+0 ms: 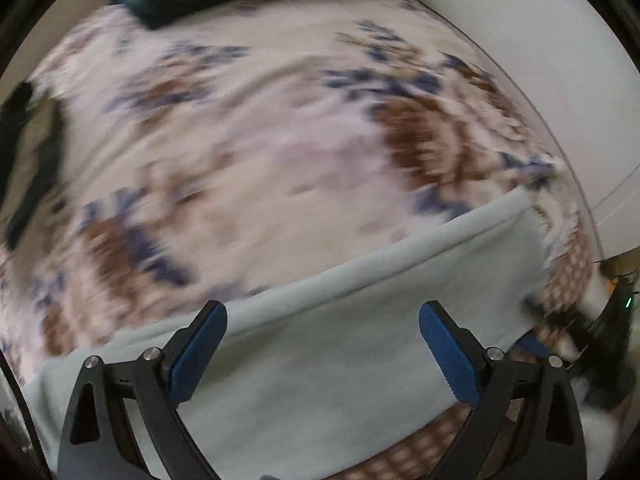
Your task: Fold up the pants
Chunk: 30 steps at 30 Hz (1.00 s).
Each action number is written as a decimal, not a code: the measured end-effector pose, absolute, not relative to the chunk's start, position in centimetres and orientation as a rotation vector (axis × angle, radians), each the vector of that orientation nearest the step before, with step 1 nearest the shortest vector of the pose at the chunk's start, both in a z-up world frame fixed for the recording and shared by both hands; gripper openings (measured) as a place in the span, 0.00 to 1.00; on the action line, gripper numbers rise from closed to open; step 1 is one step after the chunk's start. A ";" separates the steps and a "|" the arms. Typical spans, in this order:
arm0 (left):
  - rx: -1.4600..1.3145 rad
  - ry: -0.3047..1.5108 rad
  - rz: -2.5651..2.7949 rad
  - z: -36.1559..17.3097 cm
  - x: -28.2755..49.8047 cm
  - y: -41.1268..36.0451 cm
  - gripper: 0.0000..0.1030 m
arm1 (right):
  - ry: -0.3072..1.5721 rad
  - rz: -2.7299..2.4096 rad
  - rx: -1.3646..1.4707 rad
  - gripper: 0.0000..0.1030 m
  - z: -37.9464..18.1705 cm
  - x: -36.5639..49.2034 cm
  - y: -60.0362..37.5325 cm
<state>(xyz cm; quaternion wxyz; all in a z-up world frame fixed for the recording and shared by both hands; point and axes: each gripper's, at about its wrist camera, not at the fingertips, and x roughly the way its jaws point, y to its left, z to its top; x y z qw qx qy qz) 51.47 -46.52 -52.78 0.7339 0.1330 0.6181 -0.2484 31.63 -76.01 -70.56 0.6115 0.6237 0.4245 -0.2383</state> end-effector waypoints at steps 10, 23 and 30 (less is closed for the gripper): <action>0.217 1.446 -0.664 -55.0 53.9 -56.5 0.96 | 0.863 -0.358 1.305 0.12 -63.5 35.9 -74.5; 0.183 1.575 -0.796 -58.6 55.3 -58.6 0.95 | 0.888 -0.275 1.431 0.12 -67.8 33.6 -76.2; 0.229 1.494 -0.816 -54.3 53.4 -56.0 0.95 | 1.022 -0.182 1.414 0.12 -66.1 30.3 -72.0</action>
